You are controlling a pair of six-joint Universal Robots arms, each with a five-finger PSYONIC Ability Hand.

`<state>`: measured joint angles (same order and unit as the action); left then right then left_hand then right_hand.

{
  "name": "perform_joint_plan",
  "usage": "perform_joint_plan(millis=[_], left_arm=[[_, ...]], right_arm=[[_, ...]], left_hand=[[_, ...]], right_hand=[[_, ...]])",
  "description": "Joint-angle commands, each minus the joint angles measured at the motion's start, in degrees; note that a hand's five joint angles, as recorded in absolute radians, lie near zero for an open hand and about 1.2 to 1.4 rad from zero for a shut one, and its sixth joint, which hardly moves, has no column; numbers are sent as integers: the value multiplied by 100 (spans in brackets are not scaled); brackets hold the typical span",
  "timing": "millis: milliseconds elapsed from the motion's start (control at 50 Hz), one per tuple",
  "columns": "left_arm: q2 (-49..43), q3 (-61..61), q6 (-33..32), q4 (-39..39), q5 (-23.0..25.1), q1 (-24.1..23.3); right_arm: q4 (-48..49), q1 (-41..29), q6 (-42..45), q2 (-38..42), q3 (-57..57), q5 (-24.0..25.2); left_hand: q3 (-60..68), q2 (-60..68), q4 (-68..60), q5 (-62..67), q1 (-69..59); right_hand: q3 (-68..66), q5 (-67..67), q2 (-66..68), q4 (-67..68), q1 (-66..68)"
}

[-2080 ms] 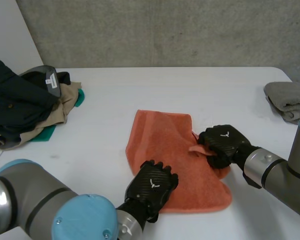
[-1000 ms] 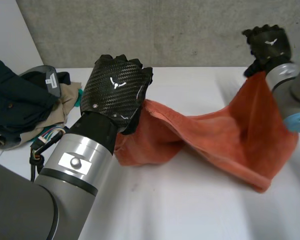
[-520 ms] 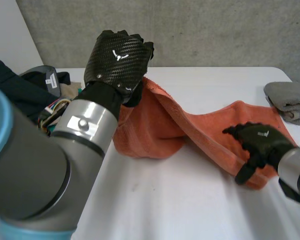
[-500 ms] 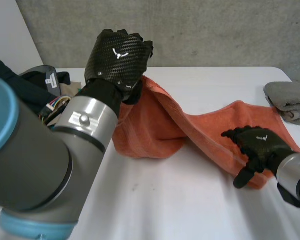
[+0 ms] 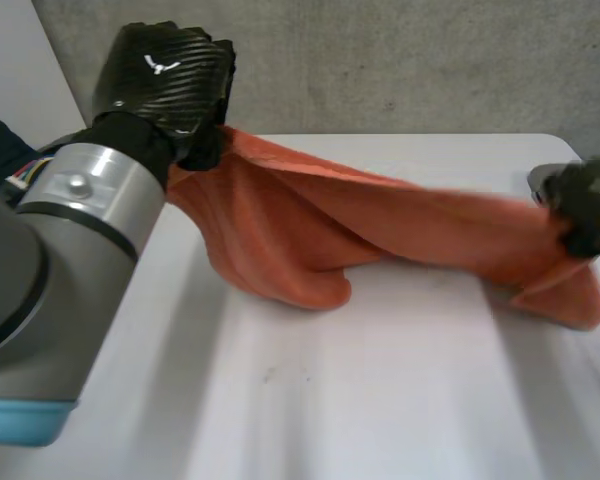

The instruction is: Fold the laundry.

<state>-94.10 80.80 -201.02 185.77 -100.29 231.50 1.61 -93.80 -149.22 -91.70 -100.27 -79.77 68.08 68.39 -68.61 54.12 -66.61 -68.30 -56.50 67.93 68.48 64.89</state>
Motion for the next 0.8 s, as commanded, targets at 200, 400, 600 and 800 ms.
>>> perform_joint_plan(millis=[200, 400, 600, 800], left_arm=[[604, 630, -192, -1148, 132, 510], [-1355, 394, -807, -877, 273, 739], [-3016, -2801, -1360, 274, 291, 748], [-3211, -3063, -1256, 284, 282, 546]], right_arm=[[-3026, 222, 1736, -140, 2451, 358], [-2912, -279, 2468, 1628, 2573, -354], [-535, -692, 2223, 2938, 3812, -837], [367, -1228, 1976, 2728, 3322, -1102]], left_hand=[[1192, 1161, -1139, 1588, -1339], [1192, 1161, -1139, 1588, -1339], [1192, 1161, -1139, 1588, -1339], [-3692, -3723, 3745, -3296, 3545]], right_hand=[[-1170, -1350, 1207, 1152, 1511], [-1170, -1350, 1207, 1152, 1511], [-1170, -1350, 1207, 1152, 1511], [-1170, -1350, 1207, 1152, 1511]])
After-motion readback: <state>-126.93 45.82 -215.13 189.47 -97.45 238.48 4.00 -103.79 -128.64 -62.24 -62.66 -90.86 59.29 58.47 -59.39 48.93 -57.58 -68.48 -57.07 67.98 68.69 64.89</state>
